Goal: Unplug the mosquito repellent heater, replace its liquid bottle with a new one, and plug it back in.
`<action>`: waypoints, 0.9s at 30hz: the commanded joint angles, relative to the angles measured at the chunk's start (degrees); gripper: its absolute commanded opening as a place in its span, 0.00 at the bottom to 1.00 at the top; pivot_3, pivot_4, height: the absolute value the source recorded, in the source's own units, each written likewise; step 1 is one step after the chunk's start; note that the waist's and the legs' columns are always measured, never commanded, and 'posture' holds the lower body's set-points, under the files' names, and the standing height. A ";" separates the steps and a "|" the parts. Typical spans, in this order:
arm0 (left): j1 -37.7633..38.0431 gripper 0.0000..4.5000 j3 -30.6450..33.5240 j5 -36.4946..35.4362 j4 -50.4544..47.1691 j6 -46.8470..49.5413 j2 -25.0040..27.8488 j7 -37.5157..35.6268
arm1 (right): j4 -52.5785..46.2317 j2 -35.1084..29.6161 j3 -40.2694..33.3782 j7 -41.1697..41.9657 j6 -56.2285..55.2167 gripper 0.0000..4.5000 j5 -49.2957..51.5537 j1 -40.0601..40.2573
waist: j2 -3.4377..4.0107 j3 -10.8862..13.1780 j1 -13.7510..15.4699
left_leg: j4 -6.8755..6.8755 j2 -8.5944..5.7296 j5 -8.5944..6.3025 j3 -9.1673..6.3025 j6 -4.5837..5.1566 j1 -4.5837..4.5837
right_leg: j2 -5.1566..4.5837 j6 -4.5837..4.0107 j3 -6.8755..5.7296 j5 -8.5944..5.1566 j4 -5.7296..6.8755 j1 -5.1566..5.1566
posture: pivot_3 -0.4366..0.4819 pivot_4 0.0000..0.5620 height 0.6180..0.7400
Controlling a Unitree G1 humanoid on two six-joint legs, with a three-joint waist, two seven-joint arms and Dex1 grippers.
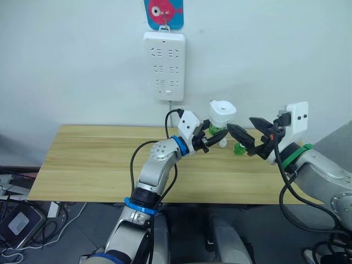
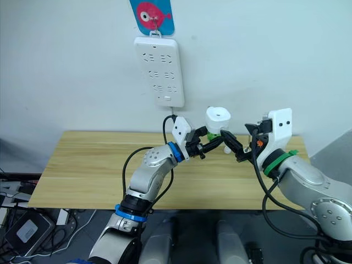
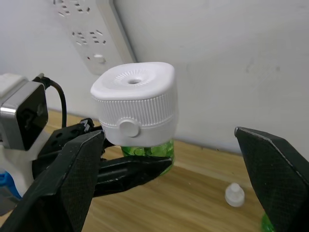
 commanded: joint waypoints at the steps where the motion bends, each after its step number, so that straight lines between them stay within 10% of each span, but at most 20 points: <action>1: -1.11 0.49 -1.51 -0.66 -3.03 -1.42 -0.07 -0.46 | -1.00 2.90 0.98 -0.34 -0.79 1.00 -2.42 -2.29 | 0.00 -0.09 -0.01 | 0.00 0.00 0.00 0.01 0.00 0.01 | 0.00 0.00 0.01 0.00 0.01 0.01 | 0.53 0.40 1.00; 14: 0.28 0.49 -3.58 -0.05 -5.51 -1.20 0.18 1.68 | 3.56 11.08 5.16 2.05 1.32 1.00 -13.19 -7.22 | 0.00 -0.11 0.04 | -0.02 0.01 0.01 0.01 0.02 0.01 | 0.00 0.00 0.01 0.02 0.00 0.00 | 0.55 0.40 1.00; 19: 0.55 0.49 -3.99 -0.24 -5.79 -1.02 0.49 2.10 | 3.75 12.38 4.42 3.64 1.78 0.70 -15.43 -7.32 | 0.00 -0.11 0.07 | -0.02 0.01 0.01 0.00 0.02 0.01 | 0.00 0.00 0.00 0.02 0.01 0.00 | 0.56 0.40 1.00; 25: 1.15 0.49 -4.23 -0.94 -5.69 -0.60 0.96 1.46 | 3.69 14.16 3.48 4.31 2.25 0.68 -16.80 -7.87 | 0.00 -0.11 0.09 | -0.03 0.01 0.01 0.00 0.02 0.01 | 0.00 0.00 0.01 0.02 0.01 0.00 | 0.56 0.40 1.00; 27: 2.41 0.66 -3.69 -2.69 -7.17 1.08 1.78 0.26 | 3.56 14.41 3.35 4.92 2.37 0.68 -17.61 -7.56 | 0.00 -0.11 0.08 | -0.03 0.01 0.01 0.00 0.02 0.01 | 0.00 0.00 0.01 0.02 0.01 0.00 | 0.57 0.40 1.00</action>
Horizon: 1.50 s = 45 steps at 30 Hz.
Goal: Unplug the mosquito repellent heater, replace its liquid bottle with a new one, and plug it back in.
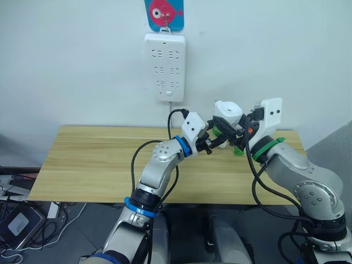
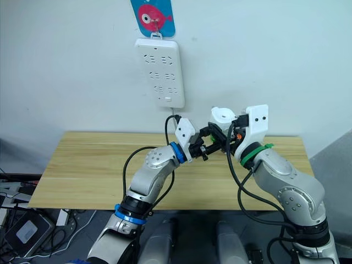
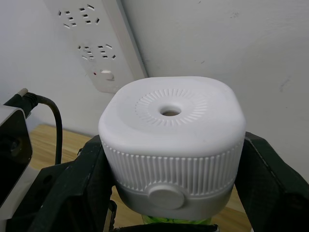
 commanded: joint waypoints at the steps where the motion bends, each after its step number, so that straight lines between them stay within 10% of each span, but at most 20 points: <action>1: 2.41 0.73 0.27 -3.63 -5.64 2.16 1.33 -2.33 | -1.75 0.27 -2.02 1.59 -0.82 0.68 -1.31 -0.48 | 0.01 0.00 -0.07 | 0.00 0.00 0.00 0.00 0.00 0.00 | 0.00 0.00 0.00 0.00 0.00 0.00 | 0.57 0.40 1.00; 5: 6.76 1.00 3.19 -7.09 -11.82 5.18 6.01 -3.65 | -1.92 -0.40 -2.24 3.61 -1.12 0.68 -3.61 0.87 | 0.02 -0.01 -0.06 | -0.04 0.03 0.00 -0.02 0.00 0.02 | 0.00 -0.01 -0.03 0.00 0.03 -0.01 | 0.60 0.39 1.00; 15: 3.66 1.00 16.37 -4.46 -8.30 -4.24 19.57 0.47 | -0.40 0.04 -2.22 8.97 -2.81 0.68 -11.27 1.86 | -0.04 -0.19 1.19 | -0.03 0.03 0.07 -0.01 0.10 0.08 | 0.00 -0.10 -0.03 0.06 0.00 0.01 | 0.68 0.37 1.00; 25: -11.74 1.00 16.08 1.89 13.33 -18.18 18.08 6.14 | 0.51 1.80 -3.77 10.66 -1.96 0.68 -13.61 0.52 | -0.23 -0.48 2.98 | -0.10 -0.02 0.08 0.02 0.11 -0.13 | -0.04 -0.15 -0.05 0.37 -0.47 0.01 | 0.67 0.35 1.00; 45: -24.31 1.00 16.09 -3.44 32.56 -20.96 14.58 -8.18 | -2.87 2.79 -6.06 9.06 1.20 0.68 -14.86 1.31 | -0.28 -0.56 2.85 | -0.02 -0.03 0.15 -0.03 0.09 -0.18 | -0.04 -0.14 -0.12 0.48 -0.43 0.02 | 0.61 0.33 1.00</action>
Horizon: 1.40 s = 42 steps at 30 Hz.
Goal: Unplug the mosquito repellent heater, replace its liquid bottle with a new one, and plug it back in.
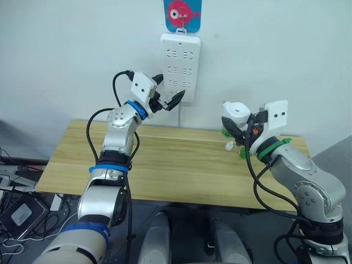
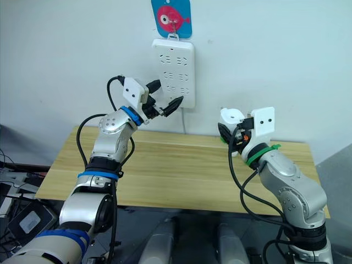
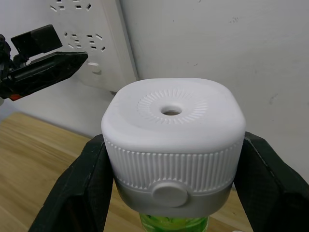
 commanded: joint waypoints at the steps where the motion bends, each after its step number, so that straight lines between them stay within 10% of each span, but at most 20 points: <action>1: -2.78 1.00 0.29 -2.69 -0.47 -0.25 -0.97 -4.27 | -3.17 -0.10 -1.59 0.29 -0.32 0.68 -0.46 -0.85 | -0.02 -0.01 -0.02 | 0.01 -0.01 0.00 0.01 0.00 0.00 | -0.01 0.02 0.02 0.01 -0.01 0.00 | 0.61 0.33 1.00; 12: -5.95 1.00 1.09 -9.10 -0.44 9.77 -1.77 -15.64 | -4.01 0.58 -0.93 0.38 2.02 0.68 0.36 -3.09 | -0.02 -0.01 -1.08 | -0.02 0.00 0.00 -0.02 0.00 -0.02 | 0.00 0.01 0.00 0.01 0.00 -0.02 | 0.59 0.35 1.00; 24: -5.07 0.31 1.35 -12.39 -4.37 22.64 0.96 -20.82 | -4.96 3.48 -0.07 -1.59 9.09 0.68 2.55 -10.35 | -0.01 -0.01 -1.38 | -0.05 0.02 0.01 -0.07 0.01 -0.04 | 0.00 0.00 -0.05 0.01 0.00 -0.04 | 0.58 0.36 1.00; 42: -4.43 0.30 0.34 -11.48 -5.75 23.42 0.97 -20.79 | 0.74 8.37 2.76 -1.07 14.13 0.68 -0.28 -19.37 | -0.01 -0.01 -1.33 | -0.10 0.00 0.00 -0.09 0.01 -0.09 | -0.02 -0.01 -0.07 0.02 -0.02 -0.09 | 0.59 0.37 1.00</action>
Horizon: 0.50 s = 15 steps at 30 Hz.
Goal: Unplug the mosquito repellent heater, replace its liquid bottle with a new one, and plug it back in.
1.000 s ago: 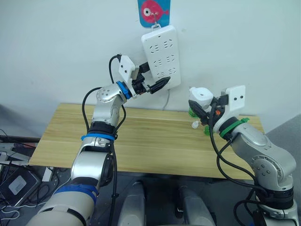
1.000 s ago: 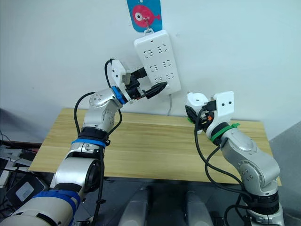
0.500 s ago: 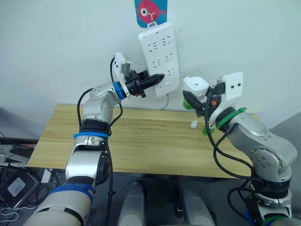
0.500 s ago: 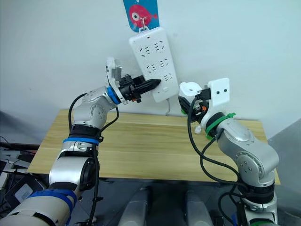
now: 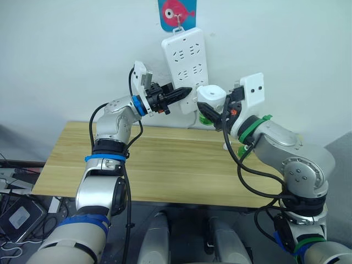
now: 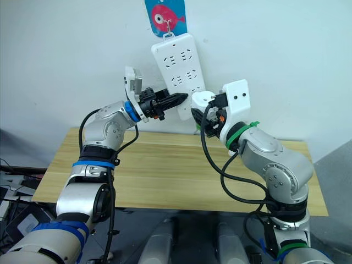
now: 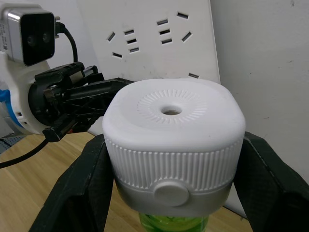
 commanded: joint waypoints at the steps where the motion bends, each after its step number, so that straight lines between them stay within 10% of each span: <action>1: -0.18 0.30 -1.55 0.17 -3.57 -0.61 -0.68 -1.87 | -0.72 0.40 -0.12 0.53 -0.99 0.68 -1.02 -1.79 | 0.00 0.00 -0.01 | 0.00 0.00 0.00 0.00 0.00 0.00 | 0.00 0.00 0.00 0.00 0.00 0.00 | 0.59 0.37 1.00; 15: 0.26 0.30 -1.50 0.27 -4.54 -0.13 -0.82 -1.86 | 0.40 2.81 -1.62 1.25 -2.51 0.68 -2.96 -1.98 | 0.00 0.00 -0.04 | 0.00 0.01 0.00 0.00 0.00 0.01 | 0.00 0.00 -0.01 0.00 0.02 -0.01 | 0.59 0.37 1.00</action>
